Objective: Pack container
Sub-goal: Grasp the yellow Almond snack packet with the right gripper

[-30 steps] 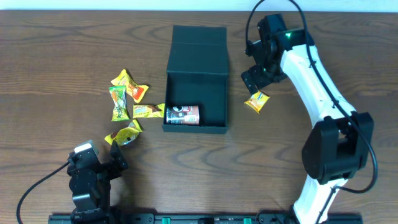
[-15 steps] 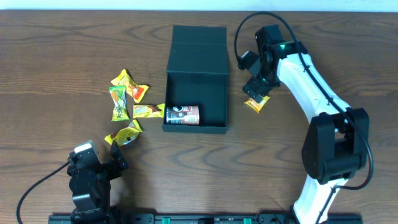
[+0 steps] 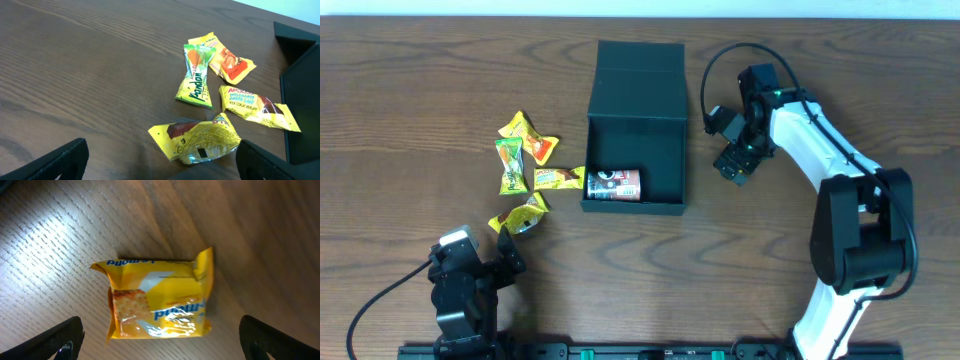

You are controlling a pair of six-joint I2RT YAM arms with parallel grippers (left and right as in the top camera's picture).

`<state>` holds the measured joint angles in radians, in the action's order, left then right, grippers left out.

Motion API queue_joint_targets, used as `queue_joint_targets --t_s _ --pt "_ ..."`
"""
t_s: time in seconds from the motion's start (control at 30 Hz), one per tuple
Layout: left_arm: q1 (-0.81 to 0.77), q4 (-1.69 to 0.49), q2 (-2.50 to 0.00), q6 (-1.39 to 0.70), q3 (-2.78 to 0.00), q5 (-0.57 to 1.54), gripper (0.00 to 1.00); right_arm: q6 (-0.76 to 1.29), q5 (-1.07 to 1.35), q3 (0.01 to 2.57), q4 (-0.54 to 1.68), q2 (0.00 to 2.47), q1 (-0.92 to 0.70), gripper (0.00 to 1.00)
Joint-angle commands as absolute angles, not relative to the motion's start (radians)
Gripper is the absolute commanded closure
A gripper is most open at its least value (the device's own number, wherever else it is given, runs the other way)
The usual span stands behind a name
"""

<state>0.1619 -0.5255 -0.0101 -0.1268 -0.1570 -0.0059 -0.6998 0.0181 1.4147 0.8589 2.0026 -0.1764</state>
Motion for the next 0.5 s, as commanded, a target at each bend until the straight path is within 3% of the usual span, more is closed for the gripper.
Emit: queue_joint_targets --t_s 0.0,0.37,0.47 --pt "0.163 -0.523 -0.004 -0.119 -0.142 -0.007 0.05 -0.716 0.042 1.395 0.839 1.999 -0.171 0.01" --pt "0.163 -0.523 -0.004 -0.120 -0.142 -0.007 0.05 -0.716 0.050 1.394 0.791 2.058 -0.170 0.02" --pt "0.163 -0.523 -0.004 -0.120 -0.142 -0.007 0.05 -0.716 0.050 1.394 0.786 2.059 -0.170 0.11"
